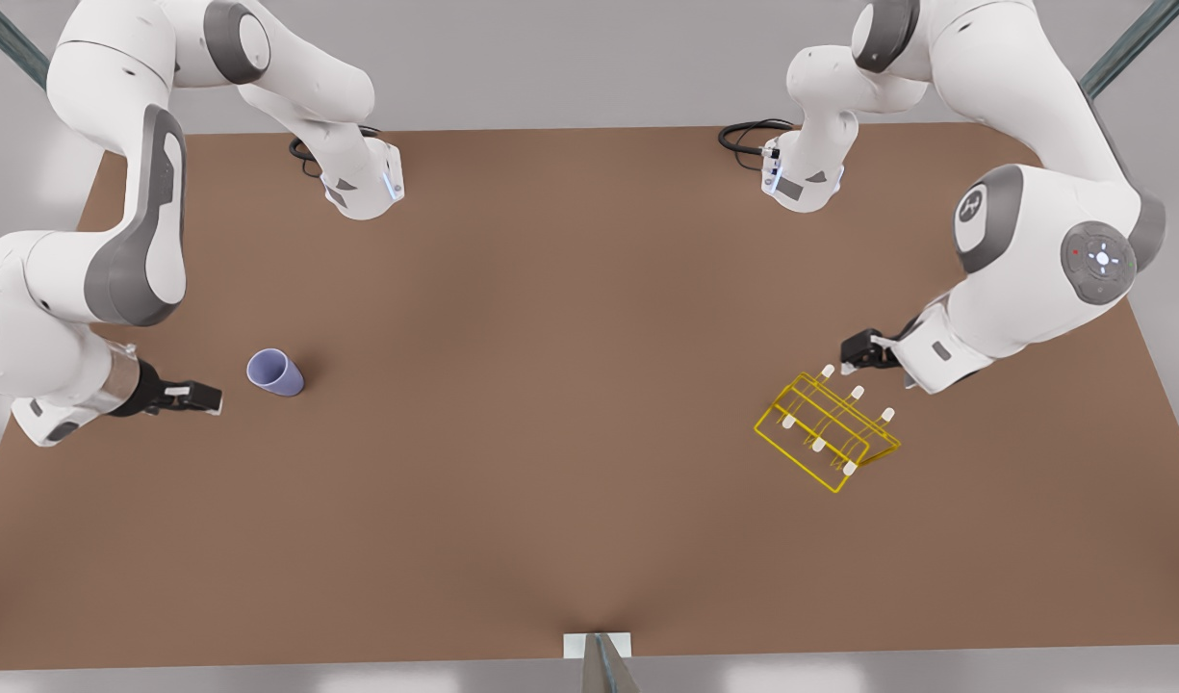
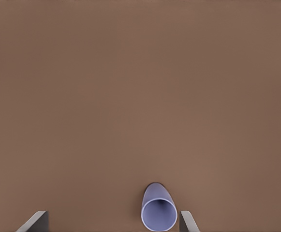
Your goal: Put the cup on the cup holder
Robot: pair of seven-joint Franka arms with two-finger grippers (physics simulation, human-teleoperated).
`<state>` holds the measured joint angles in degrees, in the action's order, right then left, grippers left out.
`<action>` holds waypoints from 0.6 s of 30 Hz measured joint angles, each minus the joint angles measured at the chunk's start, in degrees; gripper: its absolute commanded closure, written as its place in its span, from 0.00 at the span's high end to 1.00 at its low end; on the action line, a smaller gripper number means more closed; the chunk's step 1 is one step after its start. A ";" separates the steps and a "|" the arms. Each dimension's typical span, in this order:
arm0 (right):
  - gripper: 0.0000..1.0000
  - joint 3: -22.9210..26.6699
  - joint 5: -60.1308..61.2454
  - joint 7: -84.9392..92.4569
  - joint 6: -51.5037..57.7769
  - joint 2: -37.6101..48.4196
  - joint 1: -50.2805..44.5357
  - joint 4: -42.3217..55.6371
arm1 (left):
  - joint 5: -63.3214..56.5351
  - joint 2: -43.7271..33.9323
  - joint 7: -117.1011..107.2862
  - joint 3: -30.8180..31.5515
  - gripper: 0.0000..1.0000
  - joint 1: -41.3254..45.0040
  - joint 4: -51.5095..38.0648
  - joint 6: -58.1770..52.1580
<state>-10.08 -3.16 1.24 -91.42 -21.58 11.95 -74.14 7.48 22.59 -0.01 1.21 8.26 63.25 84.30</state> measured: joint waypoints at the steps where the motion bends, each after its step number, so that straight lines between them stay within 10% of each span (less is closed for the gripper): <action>1: 1.00 -0.01 -0.05 0.09 -0.49 -0.01 0.00 0.01 | 0.18 0.01 0.01 -0.20 1.00 -0.03 0.03 0.28; 10: 1.00 -0.10 -0.12 0.66 -2.83 0.03 0.00 -0.54 | 0.11 -0.58 -0.11 -0.50 1.00 -0.07 2.46 -0.30; 18: 1.00 -2.82 3.03 0.48 -9.83 17.43 -2.40 -33.25 | -3.48 -5.07 -0.57 -3.41 1.00 -0.09 5.85 -2.78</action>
<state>-12.90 -0.13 1.73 -101.25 -4.15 9.55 -107.39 4.00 17.52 -0.58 -2.20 8.17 69.10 81.53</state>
